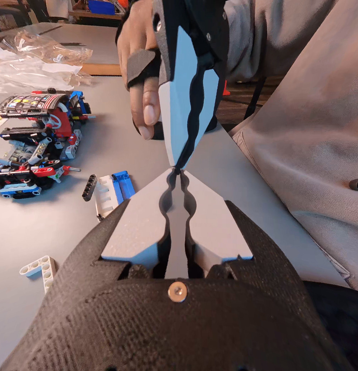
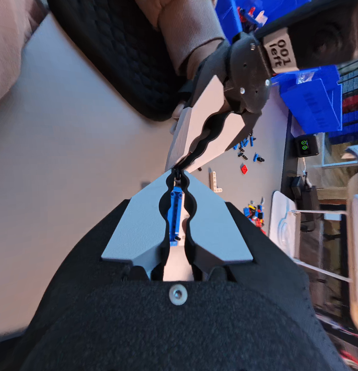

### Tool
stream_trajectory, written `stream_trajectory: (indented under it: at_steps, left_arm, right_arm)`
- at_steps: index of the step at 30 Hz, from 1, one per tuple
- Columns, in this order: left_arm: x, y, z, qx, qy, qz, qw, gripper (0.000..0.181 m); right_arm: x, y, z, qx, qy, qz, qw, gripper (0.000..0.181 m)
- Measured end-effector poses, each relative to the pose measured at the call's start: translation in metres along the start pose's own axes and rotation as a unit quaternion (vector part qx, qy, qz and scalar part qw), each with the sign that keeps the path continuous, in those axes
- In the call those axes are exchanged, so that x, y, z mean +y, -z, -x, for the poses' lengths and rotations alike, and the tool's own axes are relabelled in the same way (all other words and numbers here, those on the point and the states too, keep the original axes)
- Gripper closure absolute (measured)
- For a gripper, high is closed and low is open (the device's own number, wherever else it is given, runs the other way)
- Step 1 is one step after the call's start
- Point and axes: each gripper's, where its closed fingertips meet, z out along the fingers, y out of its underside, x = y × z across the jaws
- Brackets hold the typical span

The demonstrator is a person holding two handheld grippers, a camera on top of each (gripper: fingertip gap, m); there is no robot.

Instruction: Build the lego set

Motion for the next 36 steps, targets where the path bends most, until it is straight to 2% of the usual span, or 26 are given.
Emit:
stream_trajectory:
  at_steps: [1, 4, 6, 17, 21, 23, 25, 27, 31, 36]
  left_arm:
    - [-0.002, 0.000, -0.001, -0.003, -0.010, -0.006, 1.000, 0.179]
    - [-0.009, 0.000, -0.002, -0.016, -0.039, -0.021, 0.999, 0.179]
    - [-0.013, 0.000, -0.003, -0.021, -0.050, -0.027, 0.998, 0.180]
    - [-0.020, 0.001, -0.004, -0.022, -0.055, -0.054, 0.997, 0.180]
    - [-0.014, 0.001, 0.008, -0.064, -0.053, -0.025, 0.996, 0.180]
    - [0.002, 0.000, 0.014, -0.082, -0.039, 0.040, 0.995, 0.173]
    - [0.024, -0.002, 0.021, -0.104, -0.039, 0.119, 0.987, 0.152]
    - [0.041, -0.007, 0.021, -0.101, -0.050, 0.171, 0.979, 0.148]
    - [0.063, -0.020, 0.023, -0.091, -0.059, 0.239, 0.965, 0.148]
    - [0.062, -0.030, 0.020, -0.100, -0.056, 0.244, 0.963, 0.166]
  right_arm:
    - [-0.002, 0.002, 0.001, -0.007, -0.032, -0.018, 0.999, 0.176]
    - [-0.006, 0.008, -0.002, -0.023, -0.143, -0.077, 0.986, 0.172]
    - [-0.007, 0.011, -0.005, -0.019, -0.182, -0.106, 0.977, 0.176]
    - [-0.013, 0.017, -0.009, -0.022, -0.236, -0.145, 0.961, 0.178]
    - [-0.001, 0.011, -0.013, -0.017, -0.284, -0.095, 0.954, 0.179]
    - [0.012, 0.006, -0.005, -0.052, -0.293, -0.029, 0.954, 0.179]
    - [0.024, 0.005, -0.002, -0.073, -0.282, 0.027, 0.956, 0.179]
    - [0.035, 0.002, 0.006, -0.108, -0.274, 0.078, 0.952, 0.179]
    - [0.051, -0.011, 0.018, -0.137, -0.286, 0.129, 0.940, 0.179]
    - [0.064, -0.015, 0.031, -0.153, -0.345, 0.146, 0.914, 0.179]
